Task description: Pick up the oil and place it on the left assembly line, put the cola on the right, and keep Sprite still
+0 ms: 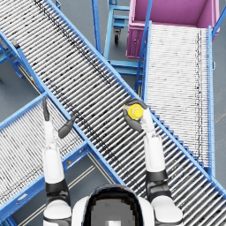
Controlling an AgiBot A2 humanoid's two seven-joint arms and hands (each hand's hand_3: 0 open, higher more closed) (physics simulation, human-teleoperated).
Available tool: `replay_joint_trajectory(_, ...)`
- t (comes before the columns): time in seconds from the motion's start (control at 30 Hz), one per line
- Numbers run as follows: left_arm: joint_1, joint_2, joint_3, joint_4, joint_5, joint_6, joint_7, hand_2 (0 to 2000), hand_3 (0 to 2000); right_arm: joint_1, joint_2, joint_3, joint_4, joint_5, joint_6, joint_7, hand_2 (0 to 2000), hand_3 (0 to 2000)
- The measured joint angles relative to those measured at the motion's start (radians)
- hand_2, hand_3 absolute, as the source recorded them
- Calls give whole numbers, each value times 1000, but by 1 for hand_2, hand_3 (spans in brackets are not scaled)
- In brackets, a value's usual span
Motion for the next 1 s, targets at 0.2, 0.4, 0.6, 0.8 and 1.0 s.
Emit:
replay_joint_trajectory(0.2,-40,-2,158,-1,0,0,0,0,0,23,-8,15,15,0,9,2,2000,2000)
replay_joint_trajectory(0.4,-66,-2,341,16,1,0,0,0,0,26,-9,17,17,0,17,1,2000,2000)
replay_joint_trajectory(0.6,-38,30,408,53,1,0,0,0,0,27,71,241,112,1,35,2,2000,2000)
replay_joint_trajectory(0.8,-45,39,426,58,1,-6,0,0,0,3,68,345,157,1,52,0,2000,2000)
replay_joint_trajectory(1.0,-76,32,478,19,1,-1,0,0,0,-20,65,393,190,1,45,2,2000,2000)
